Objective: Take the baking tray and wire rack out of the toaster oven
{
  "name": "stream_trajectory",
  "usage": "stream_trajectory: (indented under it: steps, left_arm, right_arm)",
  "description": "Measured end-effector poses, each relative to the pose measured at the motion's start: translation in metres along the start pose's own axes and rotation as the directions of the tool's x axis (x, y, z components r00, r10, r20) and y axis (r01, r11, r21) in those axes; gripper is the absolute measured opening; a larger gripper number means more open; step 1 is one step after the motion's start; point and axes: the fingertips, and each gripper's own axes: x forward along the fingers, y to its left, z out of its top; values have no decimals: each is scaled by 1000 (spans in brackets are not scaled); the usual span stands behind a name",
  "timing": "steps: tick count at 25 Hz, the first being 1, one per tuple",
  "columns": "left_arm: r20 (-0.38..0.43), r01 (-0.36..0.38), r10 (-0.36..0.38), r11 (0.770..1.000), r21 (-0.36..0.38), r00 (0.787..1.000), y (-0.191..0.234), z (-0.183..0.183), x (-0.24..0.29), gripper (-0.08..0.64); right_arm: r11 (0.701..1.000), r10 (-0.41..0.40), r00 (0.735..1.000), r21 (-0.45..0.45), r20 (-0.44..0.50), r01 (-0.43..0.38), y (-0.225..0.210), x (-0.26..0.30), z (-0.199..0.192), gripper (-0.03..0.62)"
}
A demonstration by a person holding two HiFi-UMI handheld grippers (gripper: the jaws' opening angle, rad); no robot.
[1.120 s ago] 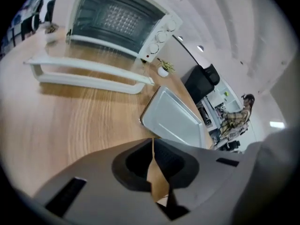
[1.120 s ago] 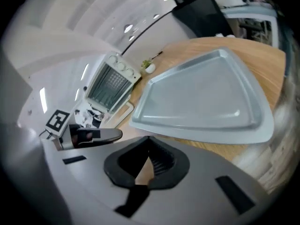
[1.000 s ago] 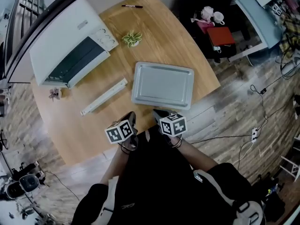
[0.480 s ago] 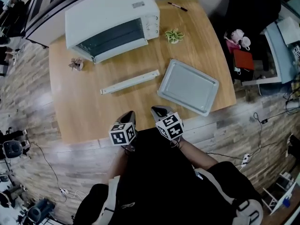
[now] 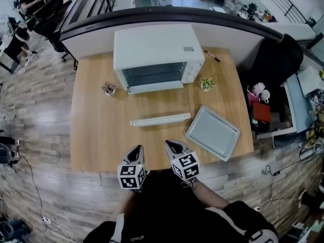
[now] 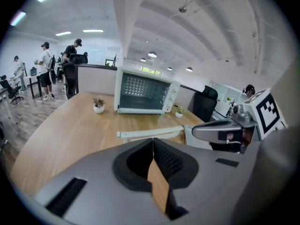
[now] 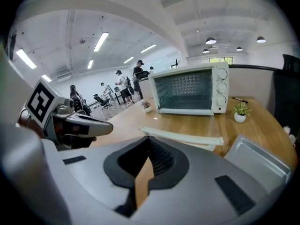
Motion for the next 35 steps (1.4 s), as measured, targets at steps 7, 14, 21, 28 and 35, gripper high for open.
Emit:
stream_trajectory:
  steps: [7, 14, 21, 28, 35]
  left_arm:
    - [180, -26, 20, 999, 29, 984, 16, 74, -54, 25]
    - [316, 19, -55, 993, 113, 947, 0, 132, -83, 25]
    - [404, -30, -29, 990, 139, 914, -12, 172, -104, 25]
    - [474, -37, -44, 987, 159, 879, -35, 202, -112, 25]
    - [510, -59, -43, 982, 182, 859, -45, 217, -116, 25]
  right_arm:
    - [995, -51, 987, -80, 152, 64, 35, -27, 76, 8]
    - [982, -127, 951, -99, 283, 160, 32, -56, 125, 8]
    - [971, -90, 929, -176, 359, 162, 37, -78, 163, 8]
    - [960, -92, 890, -198, 447, 199, 27, -107, 193, 8]
    - [954, -110, 861, -190, 496, 232, 13, -126, 206, 8]
